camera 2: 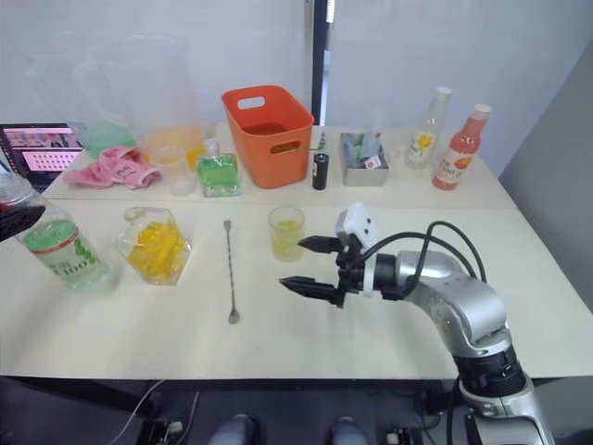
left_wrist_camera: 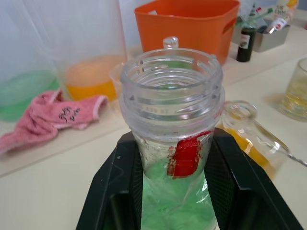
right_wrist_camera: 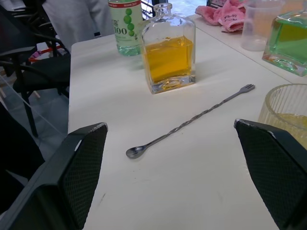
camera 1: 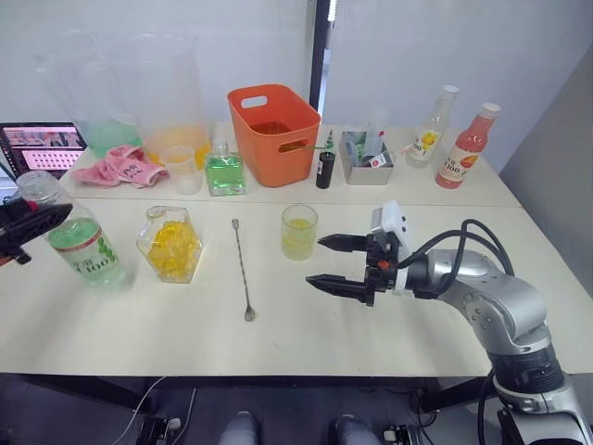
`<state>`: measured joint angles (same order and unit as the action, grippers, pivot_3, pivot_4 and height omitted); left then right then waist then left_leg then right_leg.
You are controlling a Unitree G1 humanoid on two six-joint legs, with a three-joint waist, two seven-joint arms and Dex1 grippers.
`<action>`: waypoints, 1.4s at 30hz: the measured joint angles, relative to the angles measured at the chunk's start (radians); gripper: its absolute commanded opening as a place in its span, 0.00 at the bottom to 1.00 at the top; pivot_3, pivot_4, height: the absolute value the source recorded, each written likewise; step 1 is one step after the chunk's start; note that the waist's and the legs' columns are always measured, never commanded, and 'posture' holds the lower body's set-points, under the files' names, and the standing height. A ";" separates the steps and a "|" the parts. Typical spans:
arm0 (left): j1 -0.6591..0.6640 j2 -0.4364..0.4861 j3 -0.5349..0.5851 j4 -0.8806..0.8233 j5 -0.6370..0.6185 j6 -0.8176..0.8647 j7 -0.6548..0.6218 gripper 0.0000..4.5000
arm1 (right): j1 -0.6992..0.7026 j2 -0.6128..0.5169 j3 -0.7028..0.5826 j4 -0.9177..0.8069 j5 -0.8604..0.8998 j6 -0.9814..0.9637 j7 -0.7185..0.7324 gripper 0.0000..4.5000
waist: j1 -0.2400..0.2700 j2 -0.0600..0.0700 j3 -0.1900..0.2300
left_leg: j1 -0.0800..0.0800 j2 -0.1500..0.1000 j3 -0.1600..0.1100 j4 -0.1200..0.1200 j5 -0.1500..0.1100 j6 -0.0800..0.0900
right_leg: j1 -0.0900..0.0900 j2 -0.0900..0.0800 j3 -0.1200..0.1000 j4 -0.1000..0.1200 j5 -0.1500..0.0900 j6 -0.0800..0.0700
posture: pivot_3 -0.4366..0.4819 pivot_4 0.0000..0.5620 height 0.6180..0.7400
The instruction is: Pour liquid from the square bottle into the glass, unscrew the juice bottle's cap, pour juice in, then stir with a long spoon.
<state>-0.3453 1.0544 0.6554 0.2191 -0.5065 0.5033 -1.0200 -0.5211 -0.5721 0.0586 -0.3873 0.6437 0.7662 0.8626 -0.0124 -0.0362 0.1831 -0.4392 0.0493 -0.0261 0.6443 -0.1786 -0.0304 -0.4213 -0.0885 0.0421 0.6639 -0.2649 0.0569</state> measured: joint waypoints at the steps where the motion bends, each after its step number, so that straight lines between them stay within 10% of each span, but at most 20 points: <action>1: -0.031 -0.009 -0.025 0.026 0.007 -0.022 0.010 0.31 | 0.005 0.001 -0.002 -0.005 0.001 0.003 -0.009 1.00 | 0.000 0.000 0.000 | 0.000 0.000 0.000 0.000 0.000 0.000 | 0.000 0.000 0.000 0.000 0.000 0.000 | 0.48 0.27 0.99; 17: -0.176 -0.085 -0.194 0.264 0.073 -0.197 0.066 0.31 | 0.031 0.013 -0.024 -0.058 0.014 0.034 -0.108 1.00 | -0.005 -0.001 0.000 | 0.000 0.000 0.000 0.000 0.000 0.000 | 0.000 0.000 0.000 0.000 0.000 0.000 | 0.48 0.27 0.99; 26: -0.163 -0.083 -0.150 0.263 0.031 -0.174 0.066 0.99 | 0.031 0.013 -0.027 -0.058 0.026 0.034 -0.116 1.00 | -0.006 -0.001 0.000 | 0.000 0.000 0.000 0.000 0.000 0.000 | 0.000 0.000 0.000 0.000 0.000 0.000 | 0.48 0.27 0.99; 42: 0.031 0.035 0.153 0.041 -0.170 0.041 -0.032 0.99 | 0.077 -0.037 -0.086 -0.084 0.050 0.049 -0.136 1.00 | -0.003 -0.001 0.000 | 0.000 0.000 0.000 -0.001 0.000 0.000 | 0.000 0.000 0.000 -0.001 0.000 0.000 | 0.48 0.27 0.99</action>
<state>-0.3147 1.0890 0.8082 0.2605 -0.6766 0.5447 -1.0517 -0.4441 -0.6088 -0.0273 -0.4710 0.6936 0.8150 0.7269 -0.0151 -0.0369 0.1830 -0.4391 0.0498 -0.0260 0.6435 -0.1786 -0.0304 -0.4210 -0.0887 0.0421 0.6632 -0.2649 0.0568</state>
